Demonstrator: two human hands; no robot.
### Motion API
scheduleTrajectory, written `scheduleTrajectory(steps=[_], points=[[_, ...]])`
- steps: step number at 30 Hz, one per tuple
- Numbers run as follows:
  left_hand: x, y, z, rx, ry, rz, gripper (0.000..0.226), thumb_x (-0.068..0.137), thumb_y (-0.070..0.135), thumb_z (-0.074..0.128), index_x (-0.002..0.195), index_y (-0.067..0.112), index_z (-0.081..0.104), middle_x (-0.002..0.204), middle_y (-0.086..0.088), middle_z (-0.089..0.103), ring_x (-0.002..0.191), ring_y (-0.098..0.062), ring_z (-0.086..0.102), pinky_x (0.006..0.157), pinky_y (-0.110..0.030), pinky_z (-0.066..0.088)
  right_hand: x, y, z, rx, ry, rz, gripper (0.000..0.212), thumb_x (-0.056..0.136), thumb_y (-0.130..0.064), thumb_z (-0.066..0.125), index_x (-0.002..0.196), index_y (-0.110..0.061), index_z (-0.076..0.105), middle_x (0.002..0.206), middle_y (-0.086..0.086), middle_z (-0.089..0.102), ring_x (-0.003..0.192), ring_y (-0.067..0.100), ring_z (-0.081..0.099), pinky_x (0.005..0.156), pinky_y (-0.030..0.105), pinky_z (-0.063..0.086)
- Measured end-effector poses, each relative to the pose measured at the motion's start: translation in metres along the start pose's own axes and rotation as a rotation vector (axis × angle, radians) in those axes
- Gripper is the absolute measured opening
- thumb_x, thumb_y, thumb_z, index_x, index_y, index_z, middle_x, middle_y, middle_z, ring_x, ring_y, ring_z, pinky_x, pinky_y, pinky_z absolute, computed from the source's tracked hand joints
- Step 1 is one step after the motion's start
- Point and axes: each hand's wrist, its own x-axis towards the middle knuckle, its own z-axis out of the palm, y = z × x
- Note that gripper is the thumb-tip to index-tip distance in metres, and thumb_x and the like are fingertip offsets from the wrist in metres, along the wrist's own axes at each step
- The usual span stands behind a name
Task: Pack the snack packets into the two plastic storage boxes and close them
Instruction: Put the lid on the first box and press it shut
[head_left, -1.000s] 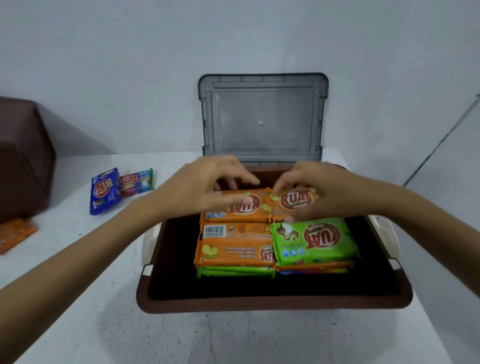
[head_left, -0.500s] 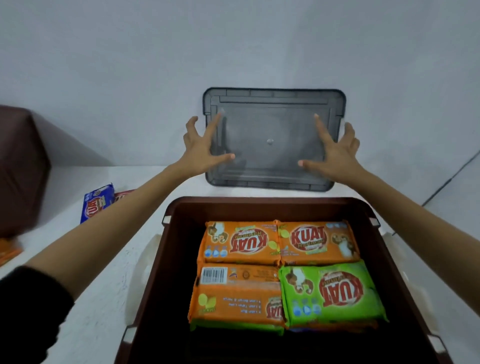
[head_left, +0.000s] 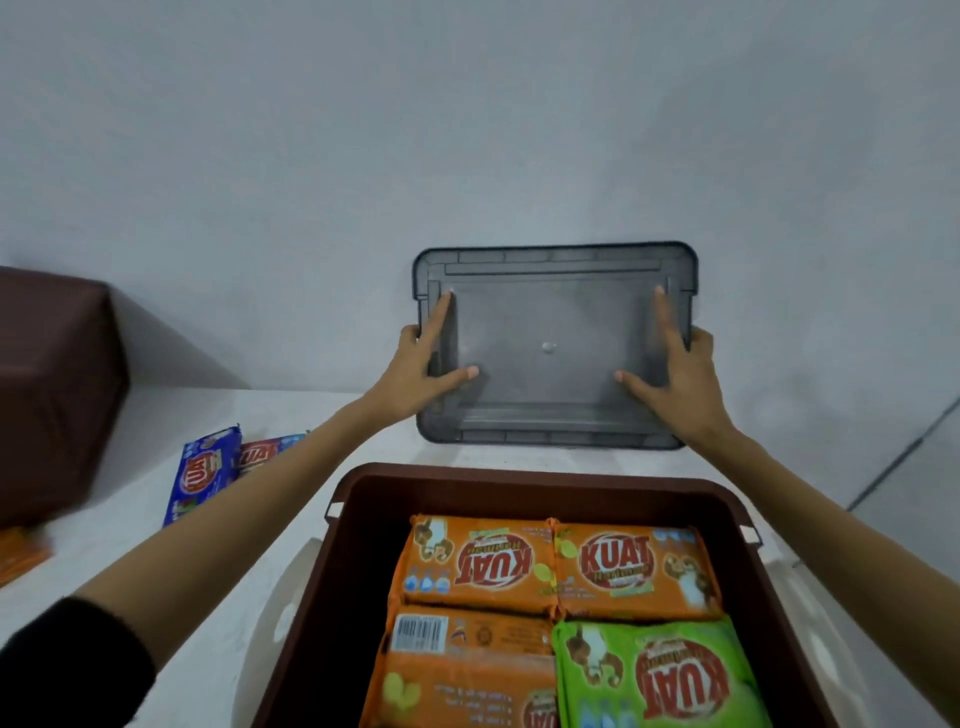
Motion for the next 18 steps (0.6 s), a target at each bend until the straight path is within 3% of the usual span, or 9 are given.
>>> scheduleTrajectory(steps=[2,5,7,9,11,13,14,16,18], points=[[-0.011,0.012,-0.009,-0.055,0.069,0.068,0.093,0.086,0.04,0.059,0.144,0.037,-0.014,0.136,-0.006,0.031,0.111,-0.018,0.04,0.096,-0.028,0.038,-0.004,-0.012,-0.012,0.033,0.023,-0.048,0.092,0.084,-0.031,0.066,0.147,-0.036,-0.001,0.137,0.023,0.026,0.119,0.036,0.043,0.101,0.029,0.032],[-0.027,0.033,-0.027,-0.207,0.164,0.144,0.101,0.088,0.037,0.057,0.141,0.026,-0.028,0.146,0.018,0.006,0.134,-0.005,0.021,0.114,-0.031,0.025,-0.011,-0.033,-0.03,0.09,0.079,-0.123,0.095,0.084,-0.038,0.065,0.147,-0.034,-0.005,0.138,0.022,0.029,0.122,0.033,0.04,0.099,0.028,0.031],[-0.038,0.047,-0.039,-0.251,0.195,0.132,0.105,0.085,0.05,0.054,0.137,0.032,-0.035,0.155,0.008,0.004,0.141,-0.014,0.023,0.116,-0.043,0.023,-0.017,-0.046,-0.042,0.14,0.134,-0.166,0.097,0.084,-0.041,0.063,0.147,-0.031,-0.01,0.145,0.019,0.027,0.127,0.029,0.036,0.098,0.028,0.028],[-0.049,0.06,-0.049,-0.276,0.246,0.103,0.101,0.087,0.048,0.051,0.137,0.03,-0.035,0.153,-0.008,0.027,0.135,-0.023,0.038,0.113,-0.046,0.029,-0.023,-0.059,-0.055,0.225,0.182,-0.183,0.099,0.084,-0.047,0.059,0.146,-0.031,-0.017,0.156,0.008,0.017,0.135,0.025,0.033,0.105,0.032,0.029],[-0.06,0.071,-0.057,-0.315,0.325,0.079,0.096,0.09,0.037,0.048,0.139,0.026,-0.034,0.145,-0.014,0.04,0.129,-0.025,0.046,0.112,-0.042,0.031,-0.03,-0.069,-0.068,0.324,0.208,-0.173,0.103,0.081,-0.06,0.053,0.143,-0.032,-0.025,0.153,0.011,0.027,0.124,0.026,0.049,0.103,0.038,0.039],[-0.074,0.078,-0.06,-0.367,0.359,0.063,0.093,0.089,0.043,0.046,0.14,0.03,-0.031,0.147,-0.012,0.037,0.131,-0.025,0.044,0.113,-0.045,0.029,-0.042,-0.076,-0.075,0.338,0.209,-0.12,0.1,0.081,-0.065,0.046,0.142,-0.032,-0.027,0.12,0.029,0.057,0.092,0.037,0.063,0.077,0.032,0.046],[-0.08,0.08,-0.06,-0.377,0.352,0.053,0.092,0.086,0.052,0.044,0.14,0.034,-0.029,0.149,-0.01,0.033,0.133,-0.027,0.041,0.113,-0.048,0.028,-0.048,-0.076,-0.077,0.322,0.199,-0.092,0.097,0.082,-0.067,0.042,0.142,-0.034,-0.026,0.104,0.032,0.061,0.085,0.043,0.062,0.069,0.031,0.043],[-0.095,0.079,-0.056,-0.375,0.36,0.017,0.091,0.081,0.07,0.041,0.14,0.043,-0.022,0.153,-0.007,0.026,0.137,-0.028,0.034,0.113,-0.053,0.026,-0.061,-0.074,-0.077,0.308,0.181,-0.069,0.095,0.077,-0.077,0.034,0.139,-0.04,-0.027,0.106,0.031,0.061,0.085,0.043,0.061,0.069,0.032,0.043],[-0.111,0.073,-0.052,-0.418,0.364,-0.019,0.091,0.07,0.076,0.035,0.14,0.048,-0.015,0.157,0.003,0.015,0.14,-0.025,0.027,0.114,-0.053,0.023,-0.077,-0.071,-0.076,0.345,0.152,-0.067,0.098,0.067,-0.083,0.029,0.138,-0.045,-0.026,0.123,0.025,0.057,0.099,0.038,0.061,0.085,0.035,0.044]])
